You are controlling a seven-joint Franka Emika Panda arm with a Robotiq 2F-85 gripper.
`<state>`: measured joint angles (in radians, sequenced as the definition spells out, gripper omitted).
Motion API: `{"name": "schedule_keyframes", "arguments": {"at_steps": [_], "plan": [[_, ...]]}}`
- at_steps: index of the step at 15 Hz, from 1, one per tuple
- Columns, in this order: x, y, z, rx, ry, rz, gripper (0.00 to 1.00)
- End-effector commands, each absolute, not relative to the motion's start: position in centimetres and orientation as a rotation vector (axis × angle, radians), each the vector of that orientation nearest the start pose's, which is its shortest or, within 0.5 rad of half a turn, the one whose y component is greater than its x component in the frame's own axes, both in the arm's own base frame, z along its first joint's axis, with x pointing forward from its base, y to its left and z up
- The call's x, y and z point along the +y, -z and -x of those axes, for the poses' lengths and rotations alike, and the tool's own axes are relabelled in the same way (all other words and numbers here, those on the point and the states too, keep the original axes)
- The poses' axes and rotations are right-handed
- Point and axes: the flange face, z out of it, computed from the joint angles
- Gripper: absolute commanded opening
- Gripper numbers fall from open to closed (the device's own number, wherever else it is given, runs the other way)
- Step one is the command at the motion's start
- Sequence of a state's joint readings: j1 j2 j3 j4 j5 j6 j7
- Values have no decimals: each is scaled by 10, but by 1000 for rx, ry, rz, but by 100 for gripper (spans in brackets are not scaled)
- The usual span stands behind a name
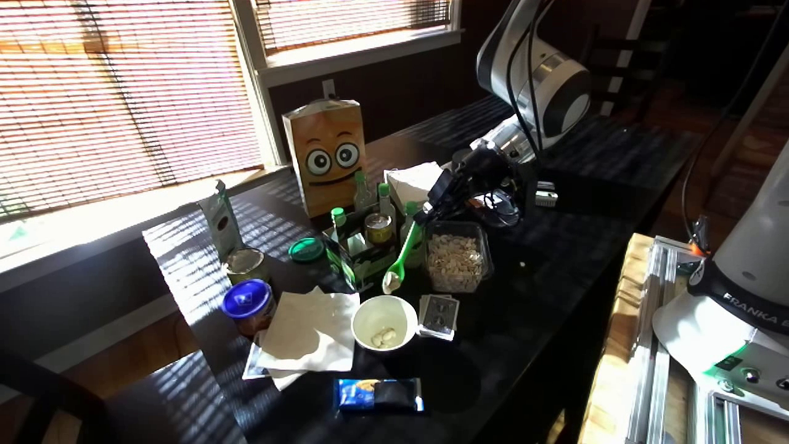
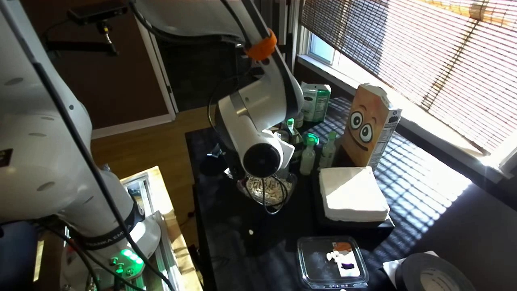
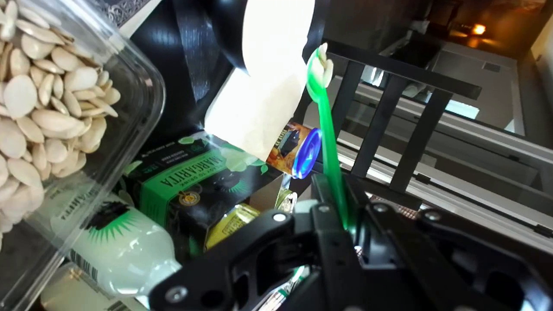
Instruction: Use the green spoon to put some of the contents of the clear lunchbox into the white bowl
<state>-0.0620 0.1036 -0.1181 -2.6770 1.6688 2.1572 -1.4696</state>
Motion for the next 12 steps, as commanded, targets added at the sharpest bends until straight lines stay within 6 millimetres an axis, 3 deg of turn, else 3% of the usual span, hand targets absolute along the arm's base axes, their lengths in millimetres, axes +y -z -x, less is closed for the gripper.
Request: {"name": "schedule_keyframes", "arguments": {"at_steps": [1, 6, 12], "plan": [[-13, -203, -374, 127, 614, 2209, 3], [3, -206, -369, -28, 620, 2282, 3], [5, -213, -364, -182, 703, 2276, 3]]}}
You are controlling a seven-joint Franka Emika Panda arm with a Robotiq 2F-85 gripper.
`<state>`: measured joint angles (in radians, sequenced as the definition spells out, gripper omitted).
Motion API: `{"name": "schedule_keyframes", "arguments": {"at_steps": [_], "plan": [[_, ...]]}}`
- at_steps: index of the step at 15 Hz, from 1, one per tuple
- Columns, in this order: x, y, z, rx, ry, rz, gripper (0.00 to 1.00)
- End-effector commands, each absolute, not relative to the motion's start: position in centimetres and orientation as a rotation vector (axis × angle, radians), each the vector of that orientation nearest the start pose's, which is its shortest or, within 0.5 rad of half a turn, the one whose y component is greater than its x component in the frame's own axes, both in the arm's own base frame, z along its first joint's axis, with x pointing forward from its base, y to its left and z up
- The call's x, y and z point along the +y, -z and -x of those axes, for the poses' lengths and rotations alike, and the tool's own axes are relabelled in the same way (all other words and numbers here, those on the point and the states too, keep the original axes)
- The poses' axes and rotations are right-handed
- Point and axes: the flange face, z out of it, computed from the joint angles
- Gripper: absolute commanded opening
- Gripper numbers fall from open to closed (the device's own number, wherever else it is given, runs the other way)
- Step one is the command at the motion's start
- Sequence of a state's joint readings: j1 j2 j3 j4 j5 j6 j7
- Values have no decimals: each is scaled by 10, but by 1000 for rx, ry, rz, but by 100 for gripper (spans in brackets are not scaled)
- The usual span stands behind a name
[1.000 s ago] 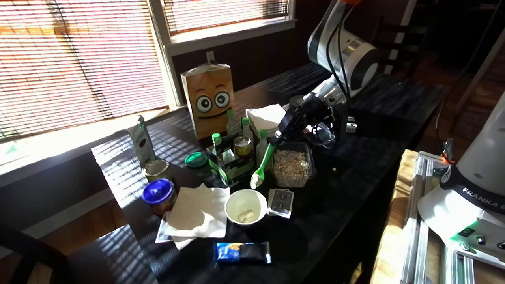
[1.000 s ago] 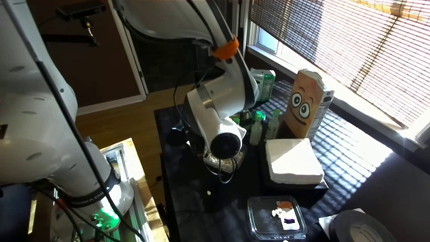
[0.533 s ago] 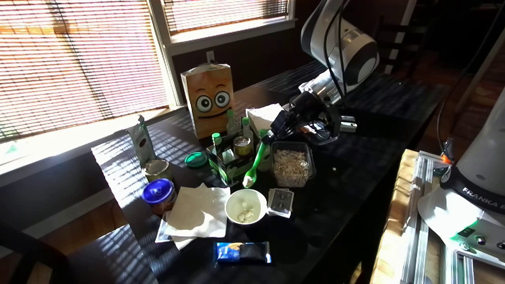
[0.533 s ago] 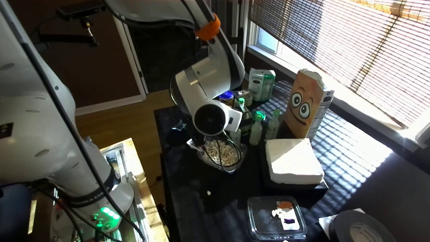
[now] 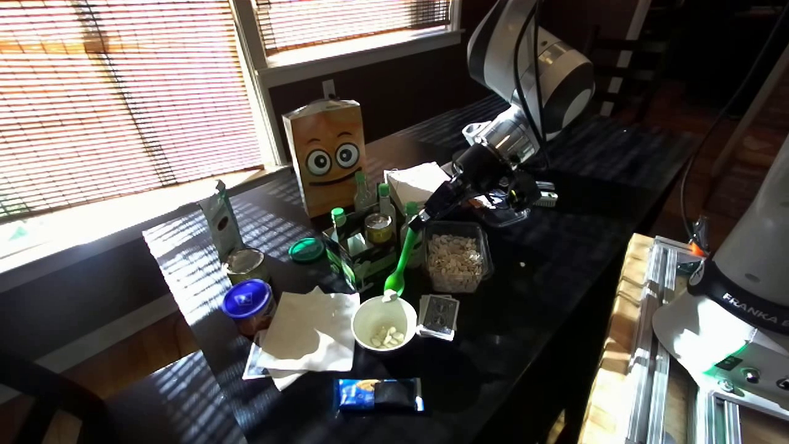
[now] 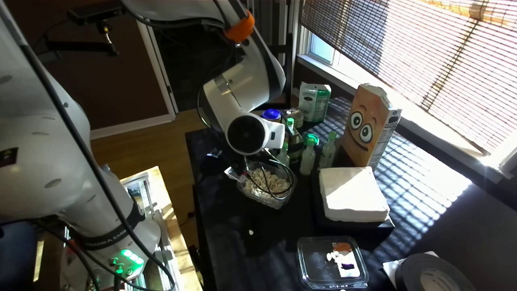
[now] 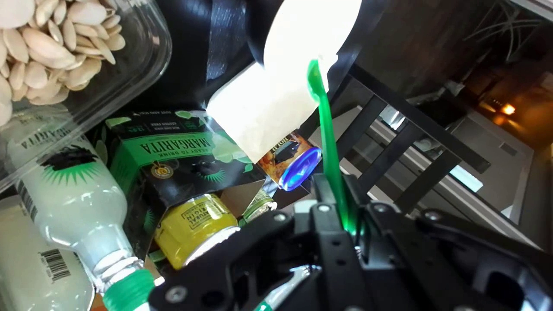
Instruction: Use the green spoon to put some of the contents of the clear lunchbox into the white bowl
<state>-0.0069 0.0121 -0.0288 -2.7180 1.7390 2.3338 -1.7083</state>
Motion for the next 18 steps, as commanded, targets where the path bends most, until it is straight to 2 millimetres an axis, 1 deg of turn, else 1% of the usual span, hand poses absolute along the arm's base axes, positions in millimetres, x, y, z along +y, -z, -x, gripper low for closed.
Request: {"name": "schedule_keyframes", "arguments": {"at_steps": [1, 2, 3, 4, 5, 9, 10, 12, 13, 14, 15, 16, 17, 18], "plan": [[6, -213, -364, -205, 697, 2261, 3], [5, -214, -365, -215, 728, 2262, 3], [7, -214, -364, -244, 715, 2252, 3], [5, -216, -365, -257, 761, 2265, 3], [7, -215, -364, -286, 737, 2246, 3], [8, -215, -364, -372, 782, 2238, 3], [10, -214, -363, -386, 764, 2229, 3], [7, -215, -364, -366, 764, 2200, 3], [5, -216, -364, -345, 797, 2199, 3], [4, -216, -364, -346, 780, 2183, 3], [1, -218, -365, -334, 829, 2193, 3], [1, -217, -364, -340, 802, 2179, 3], [-2, -216, -365, -315, 795, 2165, 3], [-12, -216, -365, -263, 810, 2161, 3]]}}
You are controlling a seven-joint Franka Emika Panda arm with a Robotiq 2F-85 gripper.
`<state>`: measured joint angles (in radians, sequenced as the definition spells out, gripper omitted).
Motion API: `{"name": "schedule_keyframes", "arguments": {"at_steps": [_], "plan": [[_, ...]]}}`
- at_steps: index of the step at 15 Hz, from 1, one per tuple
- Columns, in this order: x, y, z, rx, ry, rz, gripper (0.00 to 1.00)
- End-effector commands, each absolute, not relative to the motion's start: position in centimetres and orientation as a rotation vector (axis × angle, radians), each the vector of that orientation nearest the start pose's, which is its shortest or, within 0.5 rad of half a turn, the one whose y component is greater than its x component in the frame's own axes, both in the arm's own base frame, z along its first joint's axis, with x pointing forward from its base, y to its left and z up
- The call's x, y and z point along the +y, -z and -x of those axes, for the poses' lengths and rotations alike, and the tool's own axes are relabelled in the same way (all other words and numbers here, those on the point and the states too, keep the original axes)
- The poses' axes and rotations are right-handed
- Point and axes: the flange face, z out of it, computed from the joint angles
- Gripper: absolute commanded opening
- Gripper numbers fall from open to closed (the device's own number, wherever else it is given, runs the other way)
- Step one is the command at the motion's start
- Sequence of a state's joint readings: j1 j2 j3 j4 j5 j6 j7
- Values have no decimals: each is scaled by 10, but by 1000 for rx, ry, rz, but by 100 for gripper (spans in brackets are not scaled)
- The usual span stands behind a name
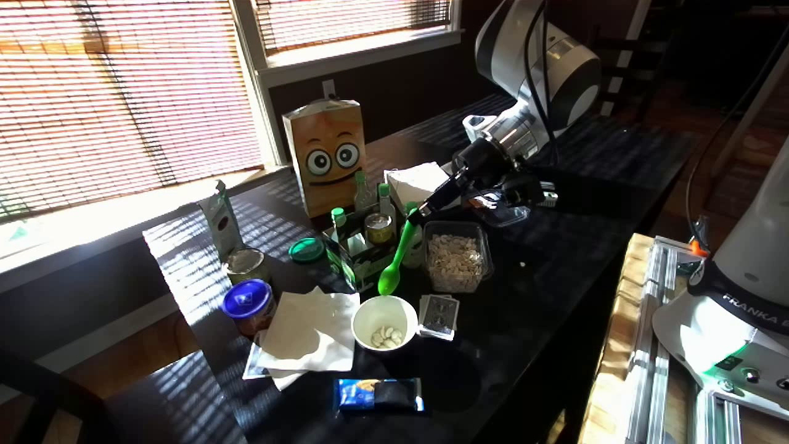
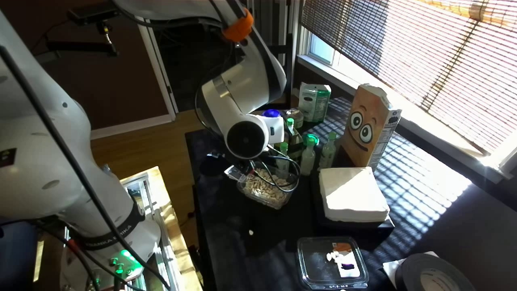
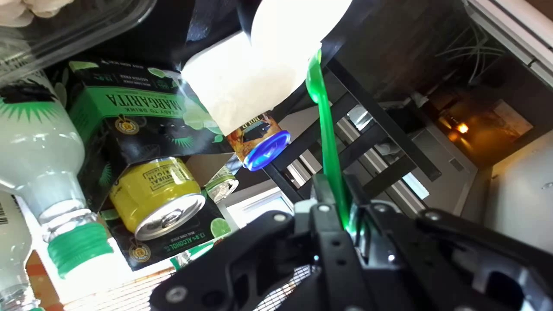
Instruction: Use the green spoon to put some of the contents of the clear lunchbox into the white bowl
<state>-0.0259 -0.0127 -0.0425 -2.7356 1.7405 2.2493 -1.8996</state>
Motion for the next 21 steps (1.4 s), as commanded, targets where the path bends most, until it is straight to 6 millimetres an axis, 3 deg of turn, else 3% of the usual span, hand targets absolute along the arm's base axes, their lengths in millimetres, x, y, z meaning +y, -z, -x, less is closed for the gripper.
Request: {"name": "schedule_keyframes", "arguments": {"at_steps": [1, 6, 11, 17, 21], "plan": [[-20, -216, -364, -224, 825, 2166, 3], [-92, -200, -344, 6, 569, 2050, 3], [-158, -185, -333, 207, 613, 2093, 3], [-199, -161, -338, 311, 603, 2321, 3], [-213, -157, -341, 342, 605, 2431, 3]]}}
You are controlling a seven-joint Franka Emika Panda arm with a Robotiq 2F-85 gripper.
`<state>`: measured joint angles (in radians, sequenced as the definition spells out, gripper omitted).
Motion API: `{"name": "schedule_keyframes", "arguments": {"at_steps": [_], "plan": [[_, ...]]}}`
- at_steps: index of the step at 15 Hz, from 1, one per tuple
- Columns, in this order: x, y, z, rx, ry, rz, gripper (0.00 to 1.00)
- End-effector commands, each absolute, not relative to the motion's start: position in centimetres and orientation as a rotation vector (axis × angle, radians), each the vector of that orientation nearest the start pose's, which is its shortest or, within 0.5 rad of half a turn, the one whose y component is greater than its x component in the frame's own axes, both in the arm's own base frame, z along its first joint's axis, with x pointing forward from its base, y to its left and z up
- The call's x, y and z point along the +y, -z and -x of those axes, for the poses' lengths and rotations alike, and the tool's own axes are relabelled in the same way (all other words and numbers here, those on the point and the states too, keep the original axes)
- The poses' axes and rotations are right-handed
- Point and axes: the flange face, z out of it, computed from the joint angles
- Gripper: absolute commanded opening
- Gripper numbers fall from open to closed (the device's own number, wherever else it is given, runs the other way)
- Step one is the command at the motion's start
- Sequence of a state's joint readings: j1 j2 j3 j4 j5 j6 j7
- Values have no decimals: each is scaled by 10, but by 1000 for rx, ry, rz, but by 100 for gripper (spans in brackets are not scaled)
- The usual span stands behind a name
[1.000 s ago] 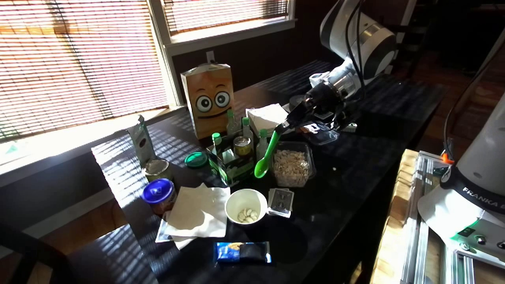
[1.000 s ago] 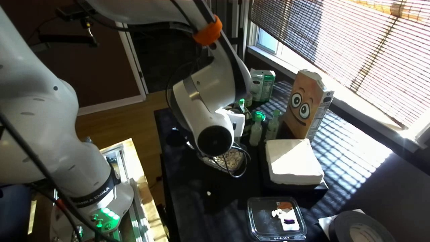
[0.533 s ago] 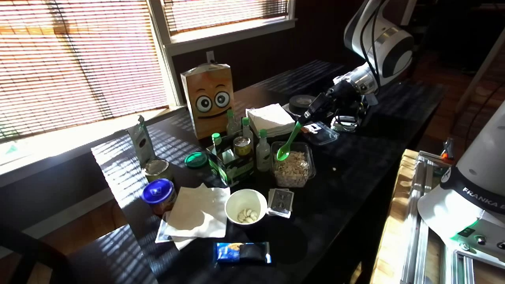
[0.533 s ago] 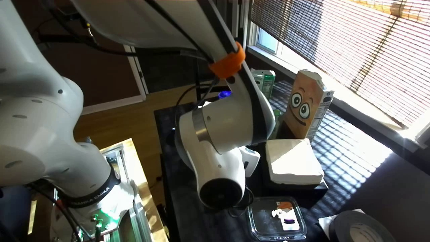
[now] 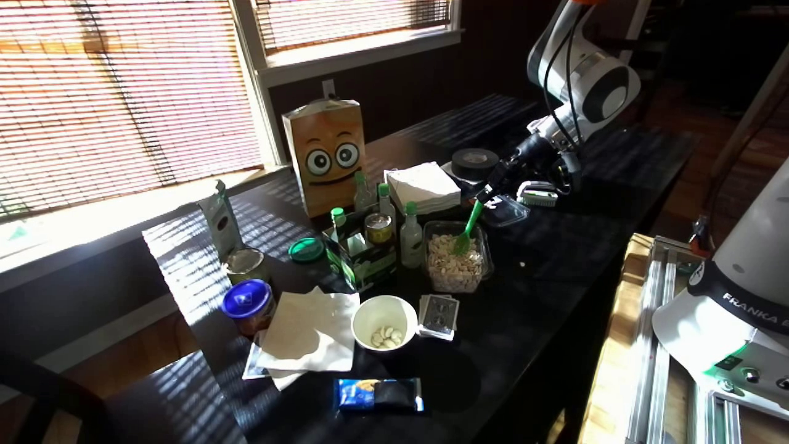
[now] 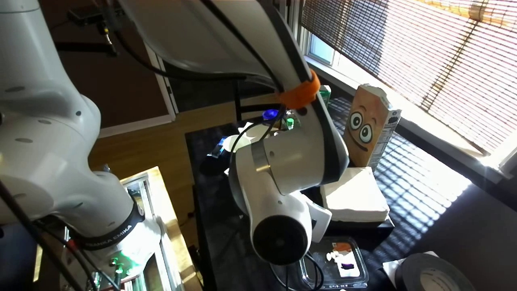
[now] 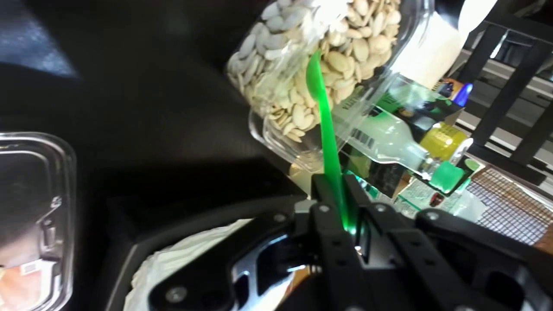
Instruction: Use the green spoon to put some of the contents of the clear lunchbox into the white bowl
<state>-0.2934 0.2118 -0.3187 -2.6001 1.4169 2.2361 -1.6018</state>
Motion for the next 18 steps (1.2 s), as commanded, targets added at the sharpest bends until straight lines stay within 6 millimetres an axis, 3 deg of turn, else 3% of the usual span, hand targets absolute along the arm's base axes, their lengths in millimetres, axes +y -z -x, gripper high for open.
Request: {"name": "schedule_keyframes", "arguments": {"at_steps": [1, 8, 11, 18], "plan": [[-213, -157, -342, 338, 610, 2449, 3], [-221, -172, -351, 411, 766, 2576, 3], [-221, -165, -356, 465, 701, 2616, 3], [-195, -140, -382, 489, 591, 2559, 3]]}}
